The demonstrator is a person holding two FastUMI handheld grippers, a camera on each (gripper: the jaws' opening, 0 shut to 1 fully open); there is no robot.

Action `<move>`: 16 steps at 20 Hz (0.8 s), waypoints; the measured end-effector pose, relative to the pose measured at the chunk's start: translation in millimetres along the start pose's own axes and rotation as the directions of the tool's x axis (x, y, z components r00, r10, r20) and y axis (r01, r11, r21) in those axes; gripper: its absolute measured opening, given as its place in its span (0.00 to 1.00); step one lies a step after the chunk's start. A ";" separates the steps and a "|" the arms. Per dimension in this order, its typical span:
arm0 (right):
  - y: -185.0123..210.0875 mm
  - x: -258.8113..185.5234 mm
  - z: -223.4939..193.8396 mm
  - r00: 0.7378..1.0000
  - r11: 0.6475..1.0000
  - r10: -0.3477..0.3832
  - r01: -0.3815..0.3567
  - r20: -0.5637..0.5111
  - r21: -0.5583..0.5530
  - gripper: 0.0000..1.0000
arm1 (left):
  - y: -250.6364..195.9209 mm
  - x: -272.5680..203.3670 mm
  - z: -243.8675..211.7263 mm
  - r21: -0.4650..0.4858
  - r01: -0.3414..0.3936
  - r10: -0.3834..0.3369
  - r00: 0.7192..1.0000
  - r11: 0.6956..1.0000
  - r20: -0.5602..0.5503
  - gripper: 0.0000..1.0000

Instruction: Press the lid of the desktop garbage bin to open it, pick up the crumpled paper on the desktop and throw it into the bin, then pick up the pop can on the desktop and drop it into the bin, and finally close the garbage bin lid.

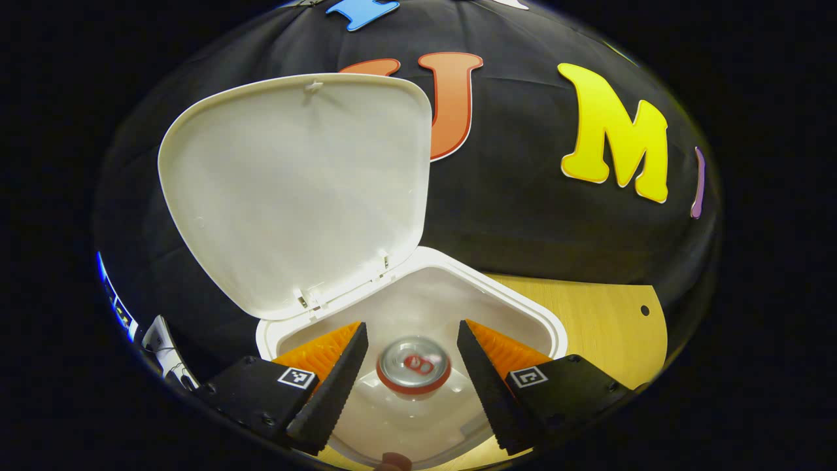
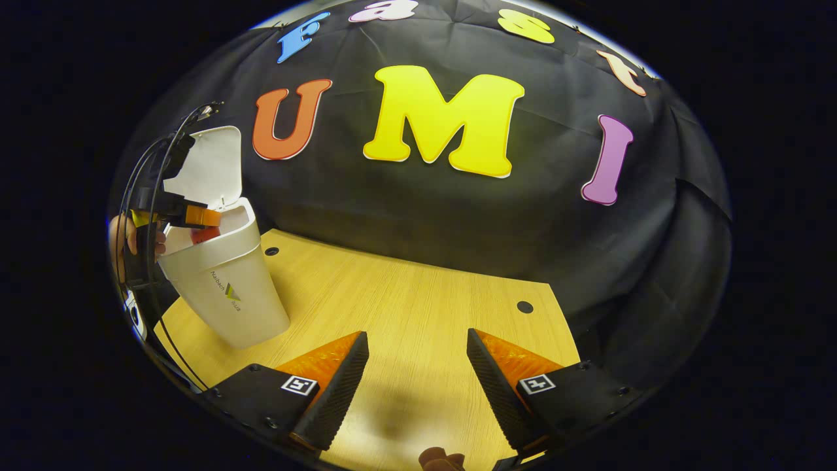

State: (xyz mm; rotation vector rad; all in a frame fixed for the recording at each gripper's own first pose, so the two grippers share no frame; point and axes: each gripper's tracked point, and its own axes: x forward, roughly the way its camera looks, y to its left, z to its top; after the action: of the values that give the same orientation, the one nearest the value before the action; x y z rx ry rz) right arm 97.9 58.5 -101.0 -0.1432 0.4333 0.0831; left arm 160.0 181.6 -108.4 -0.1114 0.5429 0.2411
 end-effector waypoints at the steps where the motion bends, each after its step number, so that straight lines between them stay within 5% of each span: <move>1: 1.0 -0.7 0.3 1.000 1.000 0.005 -0.005 0.002 0.006 0.96 | -1.9 -3.8 1.9 0.006 0.001 -0.001 1.000 1.000 0.001 0.99; 2: 1.1 -1.0 1.3 1.000 1.000 0.012 -0.012 0.005 0.012 0.96 | -3.4 -9.8 4.6 0.025 -0.001 0.001 1.000 1.000 0.003 0.93; 9: -1.4 -1.7 2.8 0.998 0.998 0.049 -0.050 0.025 0.033 0.96 | -14.6 -61.5 61.6 0.112 -0.060 0.048 0.993 0.992 0.107 0.92; 11: -6.1 0.2 0.5 0.999 0.998 0.048 -0.049 0.024 0.044 0.96 | -15.1 -72.9 83.6 0.105 -0.085 0.069 0.987 0.991 0.144 0.96; 16: -27.4 3.7 -11.3 0.999 0.996 0.033 -0.034 0.007 0.081 0.96 | -1.0 -97.1 150.0 0.054 -0.133 0.116 0.962 0.990 0.248 0.85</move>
State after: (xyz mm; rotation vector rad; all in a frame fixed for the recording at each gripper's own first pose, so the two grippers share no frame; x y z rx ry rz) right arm 99.6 29.9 -109.3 -0.0562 0.4328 0.0990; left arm 154.4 186.6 70.1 0.0209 0.3126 0.3529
